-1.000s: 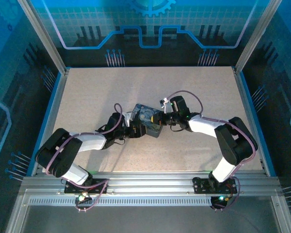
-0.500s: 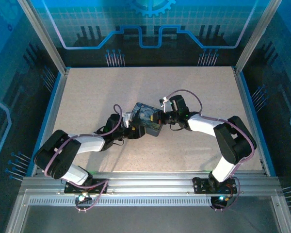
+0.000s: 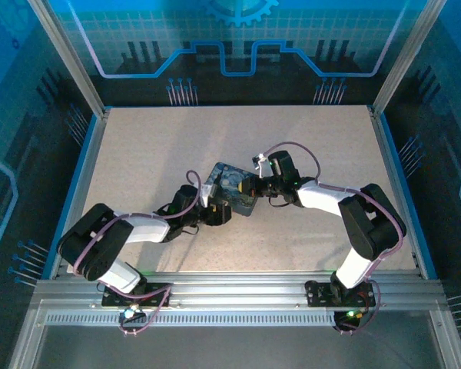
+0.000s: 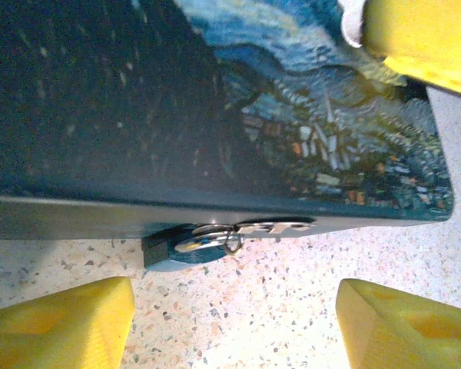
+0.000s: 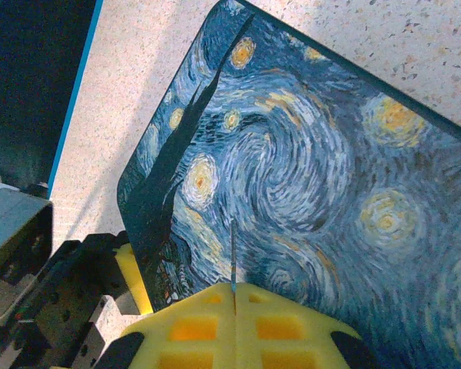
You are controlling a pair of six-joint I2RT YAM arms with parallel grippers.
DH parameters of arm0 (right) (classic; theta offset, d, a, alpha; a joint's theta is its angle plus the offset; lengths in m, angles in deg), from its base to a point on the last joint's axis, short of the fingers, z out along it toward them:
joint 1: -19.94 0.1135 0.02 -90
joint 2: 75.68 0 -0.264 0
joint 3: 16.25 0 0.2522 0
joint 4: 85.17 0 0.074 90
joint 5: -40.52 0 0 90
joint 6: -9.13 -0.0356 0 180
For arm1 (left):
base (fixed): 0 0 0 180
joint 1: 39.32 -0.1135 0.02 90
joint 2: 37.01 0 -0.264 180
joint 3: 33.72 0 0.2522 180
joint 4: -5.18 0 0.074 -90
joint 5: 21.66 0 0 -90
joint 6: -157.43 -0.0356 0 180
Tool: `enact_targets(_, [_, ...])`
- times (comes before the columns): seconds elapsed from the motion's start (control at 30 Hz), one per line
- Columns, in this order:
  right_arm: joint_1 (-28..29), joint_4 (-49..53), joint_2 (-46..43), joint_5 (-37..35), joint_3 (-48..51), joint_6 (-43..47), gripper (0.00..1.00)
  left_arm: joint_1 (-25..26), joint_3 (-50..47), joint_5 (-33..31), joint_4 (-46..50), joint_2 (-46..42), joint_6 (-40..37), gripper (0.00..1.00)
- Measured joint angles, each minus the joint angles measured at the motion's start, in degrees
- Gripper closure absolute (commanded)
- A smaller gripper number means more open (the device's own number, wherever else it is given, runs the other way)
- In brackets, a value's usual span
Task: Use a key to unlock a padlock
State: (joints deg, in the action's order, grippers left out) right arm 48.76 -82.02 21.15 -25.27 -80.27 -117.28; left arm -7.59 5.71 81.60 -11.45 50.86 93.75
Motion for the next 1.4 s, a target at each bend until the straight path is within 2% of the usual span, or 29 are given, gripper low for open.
enact_targets(0.47, [0.15,-0.15,0.07,-0.22,0.0,0.0,0.97,1.46,0.44,-2.43,-4.48,4.13,-1.09,0.3])
enact_targets(0.8, [0.44,-1.09,0.44,-0.52,0.0,-0.02,0.97,3.08,1.16,-6.01,-5.86,5.84,-2.34,0.42])
enact_targets(1.0, [0.76,-1.51,0.48,-1.11,0.0,-0.02,0.96,5.75,1.81,-7.69,-5.44,5.95,-2.27,0.49])
enact_targets(1.4, [0.85,-1.79,0.59,-1.31,0.0,-0.04,0.96,6.16,3.04,-11.06,-2.84,5.95,0.55,0.54])
